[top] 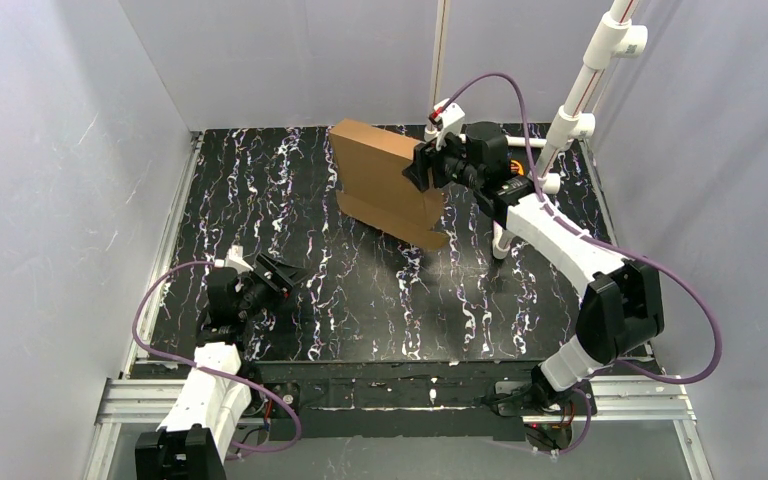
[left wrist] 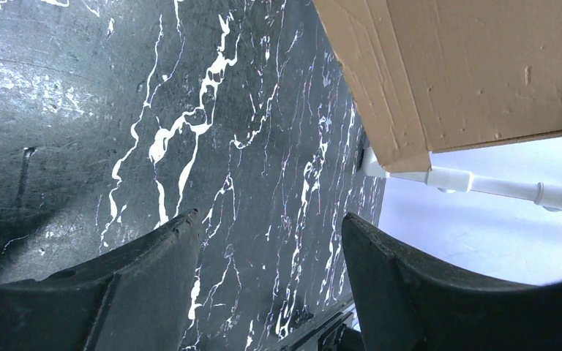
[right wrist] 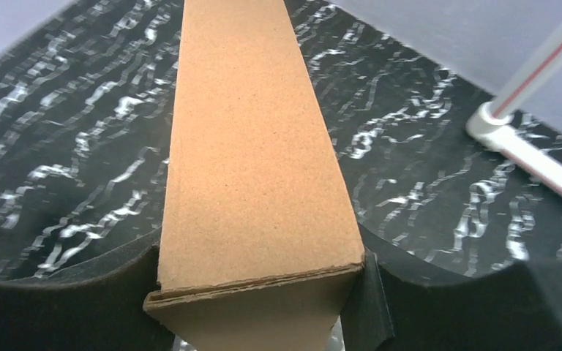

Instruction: Fold the paper box

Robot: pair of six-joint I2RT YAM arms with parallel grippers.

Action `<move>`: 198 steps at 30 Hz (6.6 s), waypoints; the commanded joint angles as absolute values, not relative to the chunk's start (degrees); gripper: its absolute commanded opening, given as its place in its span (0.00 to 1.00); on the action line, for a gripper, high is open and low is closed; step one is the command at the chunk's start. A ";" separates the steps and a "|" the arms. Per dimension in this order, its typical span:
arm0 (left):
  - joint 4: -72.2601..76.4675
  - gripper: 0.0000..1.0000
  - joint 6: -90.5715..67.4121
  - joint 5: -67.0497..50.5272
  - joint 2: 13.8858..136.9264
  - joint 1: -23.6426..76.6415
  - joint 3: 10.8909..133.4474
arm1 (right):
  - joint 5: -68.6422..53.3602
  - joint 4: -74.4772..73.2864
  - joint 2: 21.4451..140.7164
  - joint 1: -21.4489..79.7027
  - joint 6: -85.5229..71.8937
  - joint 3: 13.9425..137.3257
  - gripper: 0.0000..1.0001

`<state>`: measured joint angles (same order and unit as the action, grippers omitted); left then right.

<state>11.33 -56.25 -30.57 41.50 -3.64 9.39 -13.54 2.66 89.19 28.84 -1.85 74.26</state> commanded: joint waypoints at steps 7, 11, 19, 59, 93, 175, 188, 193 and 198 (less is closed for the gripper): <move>9.05 0.68 -54.15 -30.23 40.95 -3.96 11.60 | -1.19 0.09 87.31 29.34 19.22 86.43 0.32; 8.97 0.68 -53.99 -30.18 41.12 -4.02 11.64 | 2.65 -1.49 87.55 30.65 25.15 87.89 0.32; 8.88 0.68 -53.80 -29.93 41.22 -4.01 11.78 | 20.29 11.48 86.34 42.99 49.80 74.69 0.31; -8.87 0.90 -46.99 -26.13 35.64 -5.09 19.69 | -2.06 -25.95 87.81 78.56 41.59 64.64 0.98; -1.76 0.00 -45.62 -20.08 84.22 19.08 40.03 | 0.94 -12.78 84.01 34.63 27.92 49.97 0.01; 12.09 0.66 11.21 -0.98 44.31 59.34 19.38 | -42.79 -39.71 72.99 40.47 74.94 51.46 0.78; 12.27 0.47 30.68 20.95 66.68 77.11 24.25 | -43.48 -39.04 71.92 35.24 74.59 50.74 0.80; 17.13 0.39 32.27 22.96 70.84 77.23 23.46 | -43.84 -39.79 73.06 33.98 74.97 51.04 0.80; 21.14 0.35 33.77 22.36 73.85 77.25 22.09 | -44.79 -40.06 73.30 31.28 75.13 50.89 0.80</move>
<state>16.47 31.64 20.64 72.44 77.01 22.61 -42.26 -38.79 73.03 33.30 74.00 49.19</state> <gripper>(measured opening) 0.369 0.805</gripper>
